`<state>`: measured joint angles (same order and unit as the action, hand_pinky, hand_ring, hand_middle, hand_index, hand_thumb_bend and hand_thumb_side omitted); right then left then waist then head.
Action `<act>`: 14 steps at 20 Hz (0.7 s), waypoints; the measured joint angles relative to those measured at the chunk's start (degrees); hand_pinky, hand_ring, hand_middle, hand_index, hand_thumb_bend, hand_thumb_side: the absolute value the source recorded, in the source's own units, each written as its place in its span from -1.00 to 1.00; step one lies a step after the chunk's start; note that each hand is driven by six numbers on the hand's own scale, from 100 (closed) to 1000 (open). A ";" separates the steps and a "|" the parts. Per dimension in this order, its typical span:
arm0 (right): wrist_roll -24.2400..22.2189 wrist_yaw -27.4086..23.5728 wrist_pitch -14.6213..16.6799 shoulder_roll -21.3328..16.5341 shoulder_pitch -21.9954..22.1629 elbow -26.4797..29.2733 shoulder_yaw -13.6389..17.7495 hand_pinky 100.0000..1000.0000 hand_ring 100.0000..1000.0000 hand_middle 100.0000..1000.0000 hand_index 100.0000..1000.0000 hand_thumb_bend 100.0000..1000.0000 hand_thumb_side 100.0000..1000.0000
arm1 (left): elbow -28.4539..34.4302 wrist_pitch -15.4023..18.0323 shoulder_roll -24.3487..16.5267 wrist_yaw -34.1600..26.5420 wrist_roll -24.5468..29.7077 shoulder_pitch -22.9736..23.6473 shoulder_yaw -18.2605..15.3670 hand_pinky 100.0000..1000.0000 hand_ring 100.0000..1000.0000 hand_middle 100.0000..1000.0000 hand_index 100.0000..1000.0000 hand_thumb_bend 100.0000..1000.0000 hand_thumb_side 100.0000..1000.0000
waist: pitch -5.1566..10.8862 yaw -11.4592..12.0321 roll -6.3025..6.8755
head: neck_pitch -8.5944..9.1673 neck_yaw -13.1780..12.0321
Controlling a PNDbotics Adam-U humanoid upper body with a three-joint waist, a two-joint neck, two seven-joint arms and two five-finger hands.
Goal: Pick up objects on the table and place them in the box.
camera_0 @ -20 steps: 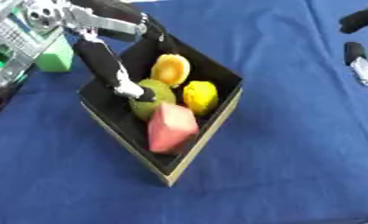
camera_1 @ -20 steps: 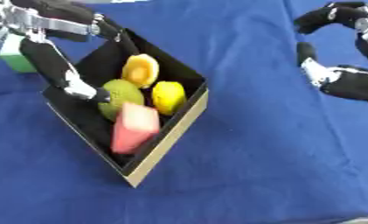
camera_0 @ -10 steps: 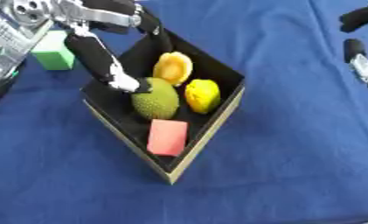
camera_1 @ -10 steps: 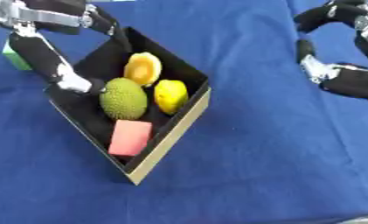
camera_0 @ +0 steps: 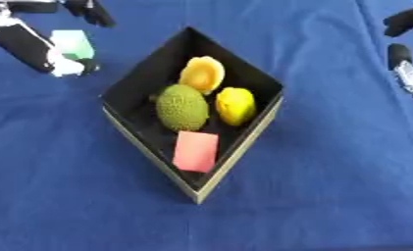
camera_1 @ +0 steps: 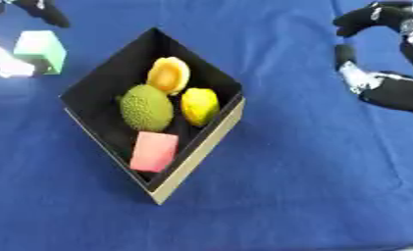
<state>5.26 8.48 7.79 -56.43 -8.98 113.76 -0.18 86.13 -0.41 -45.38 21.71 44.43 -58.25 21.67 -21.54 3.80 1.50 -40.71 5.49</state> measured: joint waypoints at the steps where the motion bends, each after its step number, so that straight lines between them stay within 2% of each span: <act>1: 0.14 0.11 0.08 0.24 0.04 0.00 0.11 0.61 0.34 0.20 0.52 -1.00 -0.14 | -0.55 -0.17 -0.62 0.21 -0.24 0.40 -0.61 0.75 0.66 0.54 0.68 -0.59 -1.00 | -0.05 0.00 -0.20 | 0.08 -0.16; 8: 1.13 0.82 0.05 1.46 0.50 0.00 0.27 0.61 0.33 0.19 0.51 -1.00 -0.11 | -4.36 -1.28 -1.31 0.82 -0.75 0.67 -3.14 0.79 0.71 0.56 0.72 -0.51 -1.00 | -0.93 -0.01 -1.06 | 1.44 -1.45; 9: 1.21 0.91 0.03 1.69 0.52 0.00 0.31 0.61 0.33 0.19 0.51 -1.00 -0.10 | -4.91 -1.52 -1.28 1.18 -0.99 0.52 -3.34 0.82 0.75 0.58 0.74 -0.57 -1.00 | -1.08 -0.06 -1.12 | 1.57 -1.63; 10: 1.31 0.94 -0.03 1.87 0.59 0.00 0.34 0.61 0.32 0.19 0.51 -1.00 -0.10 | -5.45 -1.80 -1.20 1.68 -1.29 0.28 -3.58 0.83 0.76 0.59 0.74 -0.39 -1.00 | -1.25 -0.12 -1.19 | 1.77 -1.82; 14: 1.82 0.97 -0.31 2.40 0.93 0.00 0.54 0.60 0.32 0.18 0.51 -1.00 -0.09 | -8.00 -2.41 -0.45 4.35 -3.18 -0.88 -4.27 0.85 0.79 0.62 0.78 -0.26 -1.00 | -1.80 -0.32 -1.26 | 2.53 -2.38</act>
<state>7.08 9.46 7.48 -54.03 -8.05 113.76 0.36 78.13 -2.83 -45.82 26.06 41.24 -59.13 17.39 -23.34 3.48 0.25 -38.18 3.11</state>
